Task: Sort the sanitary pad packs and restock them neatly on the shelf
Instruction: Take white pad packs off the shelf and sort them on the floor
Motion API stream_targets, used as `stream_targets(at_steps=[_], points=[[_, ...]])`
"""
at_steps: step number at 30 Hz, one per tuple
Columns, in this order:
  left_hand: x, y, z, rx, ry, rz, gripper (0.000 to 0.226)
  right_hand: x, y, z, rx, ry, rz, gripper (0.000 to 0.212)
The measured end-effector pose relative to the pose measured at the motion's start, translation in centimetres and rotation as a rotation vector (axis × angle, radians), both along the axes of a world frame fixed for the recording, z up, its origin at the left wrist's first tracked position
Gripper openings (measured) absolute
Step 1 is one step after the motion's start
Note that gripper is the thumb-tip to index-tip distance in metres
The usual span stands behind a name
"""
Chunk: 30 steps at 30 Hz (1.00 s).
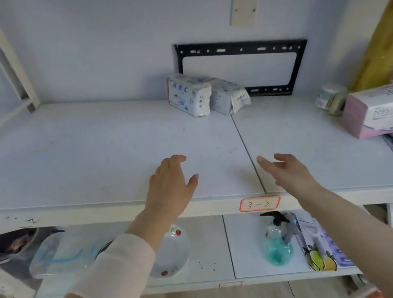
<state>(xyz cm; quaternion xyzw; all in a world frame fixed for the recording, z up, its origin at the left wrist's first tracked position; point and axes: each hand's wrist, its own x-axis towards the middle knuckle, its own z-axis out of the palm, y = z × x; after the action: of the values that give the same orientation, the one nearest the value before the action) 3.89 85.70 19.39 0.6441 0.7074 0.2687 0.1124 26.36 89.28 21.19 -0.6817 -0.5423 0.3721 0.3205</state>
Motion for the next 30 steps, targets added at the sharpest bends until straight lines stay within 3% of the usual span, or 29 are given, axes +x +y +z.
stream_targets(at_steps=[5,8,10,13,17,21,30], points=[[-1.0,7.6,-0.7,0.009,-0.117,0.1,0.058,-0.7,8.8,0.6,-0.106,0.224,-0.02,0.083],[-2.3,14.5,-1.6,0.023,-0.339,0.166,0.068,-1.3,15.5,0.9,-0.069,0.28,-0.036,0.068],[-3.4,19.0,-1.9,0.042,-0.474,0.167,0.074,-2.2,19.9,0.8,-0.038,0.317,-0.051,0.069],[-4.8,24.4,-2.3,0.076,-0.54,0.142,0.08,-4.0,25.5,0.0,0.039,0.326,-0.07,0.067],[-6.7,29.9,-2.8,0.122,-0.641,0.146,0.084,-6.9,30.7,-1.4,0.102,0.401,-0.108,0.041],[-8.0,34.1,-3.3,0.154,-0.721,0.207,0.088,-6.9,36.0,-3.4,0.182,0.383,-0.103,0.053],[-8.9,39.9,-2.6,0.113,-0.81,0.134,0.089,-6.5,37.4,-3.0,-0.022,0.43,-0.12,0.031]])
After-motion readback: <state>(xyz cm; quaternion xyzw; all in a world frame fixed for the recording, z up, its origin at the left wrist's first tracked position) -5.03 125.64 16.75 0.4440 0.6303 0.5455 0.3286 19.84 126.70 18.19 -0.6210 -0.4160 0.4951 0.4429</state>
